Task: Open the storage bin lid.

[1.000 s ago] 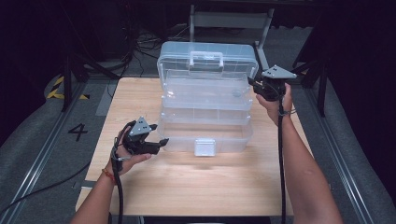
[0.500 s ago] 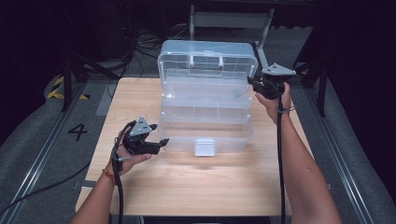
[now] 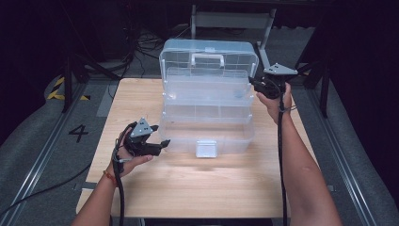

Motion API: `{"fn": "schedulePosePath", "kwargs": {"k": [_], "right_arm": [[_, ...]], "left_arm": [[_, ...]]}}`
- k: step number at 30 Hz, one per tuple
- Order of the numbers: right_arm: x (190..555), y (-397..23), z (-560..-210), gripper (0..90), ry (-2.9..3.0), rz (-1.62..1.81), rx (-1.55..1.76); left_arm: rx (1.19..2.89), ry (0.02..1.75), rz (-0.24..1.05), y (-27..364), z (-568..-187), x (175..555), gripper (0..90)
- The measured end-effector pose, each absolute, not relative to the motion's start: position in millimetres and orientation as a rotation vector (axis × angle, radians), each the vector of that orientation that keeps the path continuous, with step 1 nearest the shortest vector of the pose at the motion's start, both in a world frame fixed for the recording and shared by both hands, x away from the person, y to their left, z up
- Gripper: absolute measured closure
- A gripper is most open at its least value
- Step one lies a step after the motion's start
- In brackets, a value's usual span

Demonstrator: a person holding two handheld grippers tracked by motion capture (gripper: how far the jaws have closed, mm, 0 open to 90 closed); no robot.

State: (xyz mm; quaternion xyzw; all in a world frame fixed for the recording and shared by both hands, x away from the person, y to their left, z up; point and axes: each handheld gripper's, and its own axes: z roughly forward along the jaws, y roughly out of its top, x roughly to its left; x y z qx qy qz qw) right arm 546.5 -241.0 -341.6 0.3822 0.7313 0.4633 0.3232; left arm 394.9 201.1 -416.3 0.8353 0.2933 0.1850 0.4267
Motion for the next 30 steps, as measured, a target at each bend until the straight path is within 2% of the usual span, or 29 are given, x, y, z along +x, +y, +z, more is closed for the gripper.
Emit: {"fn": "schedulePosePath", "kwargs": {"k": [12, 19, 20, 21, 28, 29, 30], "right_arm": [[549, -242, -345, 69.9, 1.928, 1.21, 1.012], [550, -246, -347, 72.6, 1.927, 1.244, 1.038], [550, -246, -347, 70.8, 1.926, 1.236, 1.041], [551, -245, -348, 62.6, 1.933, 1.155, 1.032], [549, -245, -358, 69.7, 1.984, 1.117, 1.013], [548, -244, -359, 70.7, 1.992, 1.114, 1.01], [548, -243, -361, 70.9, 1.997, 1.11, 1.008]], "left_arm": [[2.091, 0.732, 0.464, 201, -416, 395, 28.3], [2.087, 0.732, 0.465, 202, -416, 395, 29.1], [2.092, 0.731, 0.464, 202, -416, 395, 29.1], [2.09, 0.73, 0.463, 202, -416, 395, 29.2], [2.093, 0.738, 0.464, 201, -416, 395, 27.4], [2.09, 0.739, 0.472, 201, -417, 395, 32.2], [2.085, 0.745, 0.466, 201, -417, 395, 32.0]]}}
